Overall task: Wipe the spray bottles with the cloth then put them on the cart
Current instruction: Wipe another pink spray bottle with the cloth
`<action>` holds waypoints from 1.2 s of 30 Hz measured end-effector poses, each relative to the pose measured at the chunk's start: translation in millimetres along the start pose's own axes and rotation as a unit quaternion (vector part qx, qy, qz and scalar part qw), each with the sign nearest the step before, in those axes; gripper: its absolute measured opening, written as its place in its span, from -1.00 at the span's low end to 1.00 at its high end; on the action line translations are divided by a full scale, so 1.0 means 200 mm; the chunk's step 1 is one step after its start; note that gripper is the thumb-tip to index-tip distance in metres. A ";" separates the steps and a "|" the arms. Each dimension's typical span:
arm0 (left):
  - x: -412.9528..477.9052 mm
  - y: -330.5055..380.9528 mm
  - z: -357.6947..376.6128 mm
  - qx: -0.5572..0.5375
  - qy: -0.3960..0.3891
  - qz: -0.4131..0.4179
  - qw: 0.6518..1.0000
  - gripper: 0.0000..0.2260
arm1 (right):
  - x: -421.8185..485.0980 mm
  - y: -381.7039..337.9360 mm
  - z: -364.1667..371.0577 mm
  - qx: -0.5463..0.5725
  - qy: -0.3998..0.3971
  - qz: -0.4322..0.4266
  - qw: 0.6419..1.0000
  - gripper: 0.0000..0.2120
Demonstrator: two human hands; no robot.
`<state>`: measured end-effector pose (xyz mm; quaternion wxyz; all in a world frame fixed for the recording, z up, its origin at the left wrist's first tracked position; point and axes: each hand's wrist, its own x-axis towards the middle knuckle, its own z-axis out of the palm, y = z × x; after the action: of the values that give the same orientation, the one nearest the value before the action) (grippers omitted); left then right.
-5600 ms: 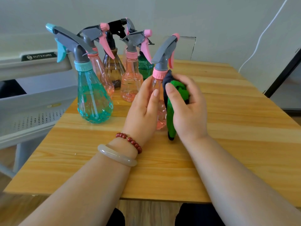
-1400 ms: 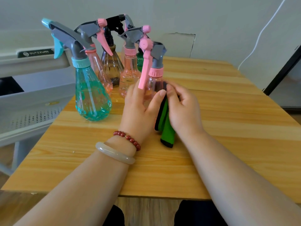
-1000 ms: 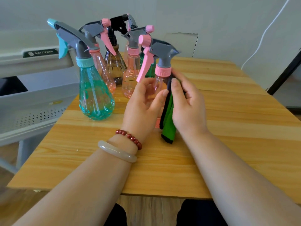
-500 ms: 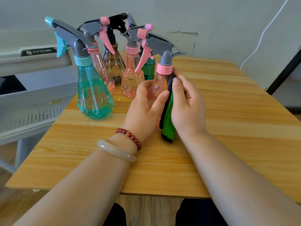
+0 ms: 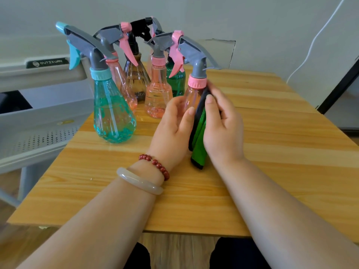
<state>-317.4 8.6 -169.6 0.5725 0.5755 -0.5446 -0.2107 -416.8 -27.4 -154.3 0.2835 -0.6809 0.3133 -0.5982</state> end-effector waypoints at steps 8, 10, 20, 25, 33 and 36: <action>-0.01 -0.01 0.00 0.094 -0.019 -0.015 0.995 -0.36 | 0.02 0.05 -0.01 -0.065 -0.006 0.209 0.976 -0.70; -0.01 -0.01 -0.01 0.109 -0.011 -0.010 0.994 -0.32 | 0.01 0.03 -0.01 -0.044 0.002 0.145 0.988 -0.71; 0.00 -0.01 -0.01 0.060 -0.019 -0.030 0.998 -0.54 | 0.03 0.04 -0.03 -0.112 -0.041 0.217 0.969 -0.71; 0.01 -0.02 -0.02 0.058 -0.022 -0.027 0.998 -0.45 | 0.02 0.04 -0.02 -0.086 -0.033 0.159 0.983 -0.69; -0.01 0.02 -0.02 0.024 0.010 0.004 1.000 -0.62 | 0.00 0.02 -0.01 -0.029 0.015 0.127 0.991 -0.72; -0.01 0.04 -0.04 -0.019 0.018 0.010 1.000 -0.63 | 0.01 0.04 -0.02 -0.077 0.005 0.174 0.982 -0.71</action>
<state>-314.0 16.3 -162.3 0.5950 0.5628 -0.5362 -0.2044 -422.1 -33.7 -158.0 0.3280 -0.6330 0.4736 -0.5172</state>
